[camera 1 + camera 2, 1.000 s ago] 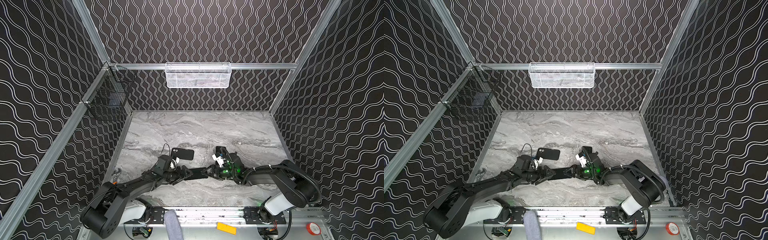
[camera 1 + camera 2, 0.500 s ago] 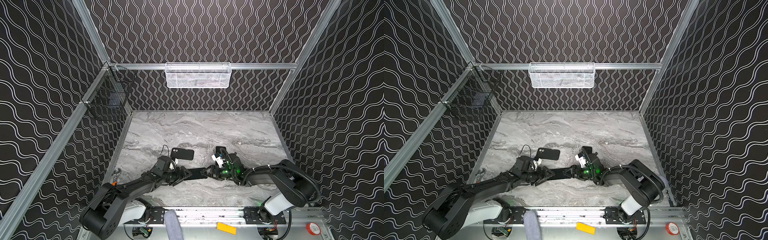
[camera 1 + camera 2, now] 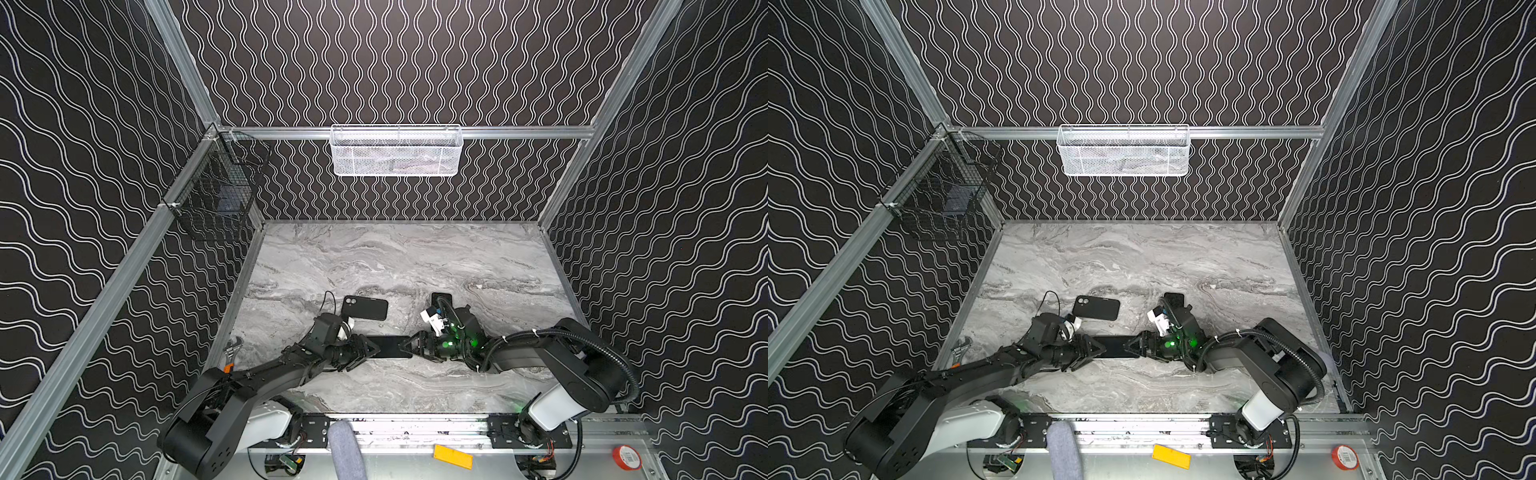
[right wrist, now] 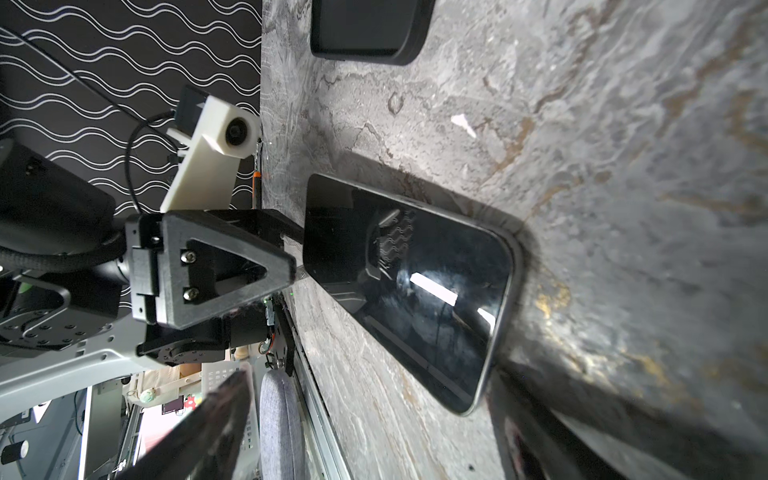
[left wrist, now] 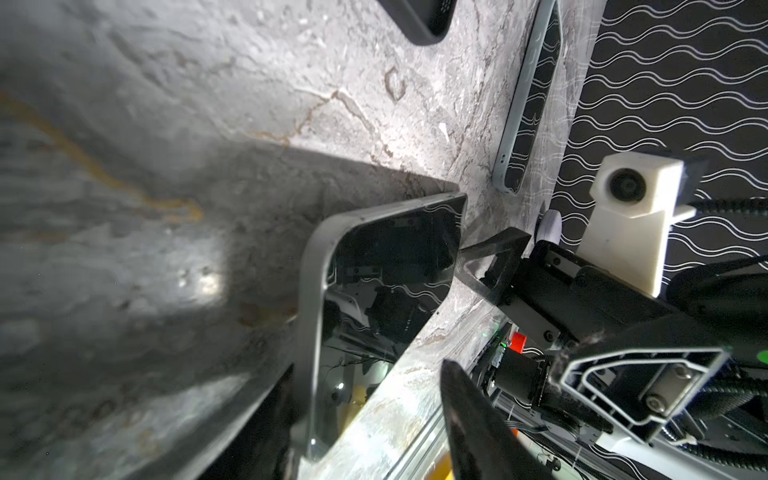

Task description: Put the phone into the phone case

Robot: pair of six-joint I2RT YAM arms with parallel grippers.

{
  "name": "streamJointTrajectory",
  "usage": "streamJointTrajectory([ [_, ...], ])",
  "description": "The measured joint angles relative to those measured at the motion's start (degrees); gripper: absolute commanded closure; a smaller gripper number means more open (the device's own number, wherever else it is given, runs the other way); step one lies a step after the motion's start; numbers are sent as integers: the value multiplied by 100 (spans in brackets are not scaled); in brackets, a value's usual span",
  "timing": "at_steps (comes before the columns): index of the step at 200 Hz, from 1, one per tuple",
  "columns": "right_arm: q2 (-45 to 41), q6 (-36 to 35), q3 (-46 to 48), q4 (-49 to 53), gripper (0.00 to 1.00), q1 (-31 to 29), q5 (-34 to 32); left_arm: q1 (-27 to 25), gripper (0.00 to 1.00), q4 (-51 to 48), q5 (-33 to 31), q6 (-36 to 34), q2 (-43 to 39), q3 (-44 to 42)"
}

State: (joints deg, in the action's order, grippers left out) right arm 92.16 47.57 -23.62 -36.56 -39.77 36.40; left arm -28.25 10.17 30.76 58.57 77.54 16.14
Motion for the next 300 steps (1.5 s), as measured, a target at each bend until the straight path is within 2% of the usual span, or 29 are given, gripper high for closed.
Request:
streamJointTrajectory([
  [113, 107, 96, 0, -179, 9, -37, 24, 0, 72, 173, -39, 142, -17, -11],
  [226, 131, 131, -4, -260, 7, -46, 35, 0, 87, 994, 127, 164, -55, -87],
  [258, -118, 50, -76, 219, 5, -39, -31, 0, 91, 977, 164, 160, -140, -55],
  [300, -992, -369, -319, 1558, 3, 251, -354, 0, 96, 490, 103, 79, -424, 114],
])
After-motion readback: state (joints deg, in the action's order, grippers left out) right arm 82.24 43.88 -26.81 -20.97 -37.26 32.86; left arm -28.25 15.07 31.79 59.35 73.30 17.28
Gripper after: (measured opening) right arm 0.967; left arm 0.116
